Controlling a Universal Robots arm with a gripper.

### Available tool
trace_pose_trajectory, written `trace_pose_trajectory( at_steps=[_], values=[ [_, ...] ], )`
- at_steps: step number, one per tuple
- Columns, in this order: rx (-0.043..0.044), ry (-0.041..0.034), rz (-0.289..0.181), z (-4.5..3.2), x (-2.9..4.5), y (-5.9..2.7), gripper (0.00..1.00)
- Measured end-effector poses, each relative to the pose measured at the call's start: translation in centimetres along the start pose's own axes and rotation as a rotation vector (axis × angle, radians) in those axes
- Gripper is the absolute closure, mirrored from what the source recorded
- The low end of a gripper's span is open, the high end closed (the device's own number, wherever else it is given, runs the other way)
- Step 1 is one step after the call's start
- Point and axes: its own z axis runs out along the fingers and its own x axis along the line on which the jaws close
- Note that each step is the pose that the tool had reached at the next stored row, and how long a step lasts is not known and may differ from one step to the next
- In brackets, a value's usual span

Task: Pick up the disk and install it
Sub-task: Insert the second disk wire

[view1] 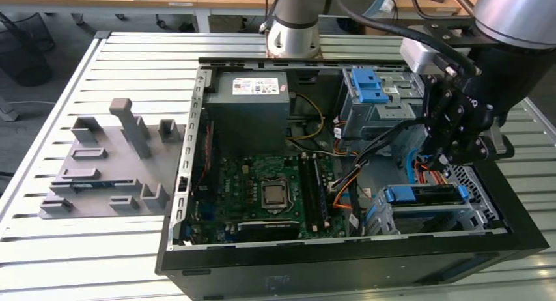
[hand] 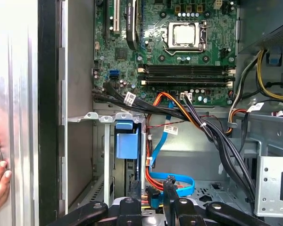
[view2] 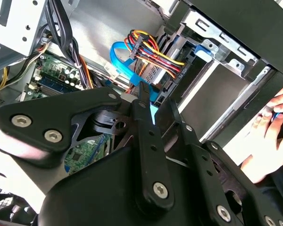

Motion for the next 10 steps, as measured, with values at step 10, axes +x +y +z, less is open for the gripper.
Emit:
trace_pose_trajectory(
  at_steps=[10],
  values=[
    [0.0000, -0.0001, 0.000, 0.16, -0.01, 0.01, 0.78]
  ],
)
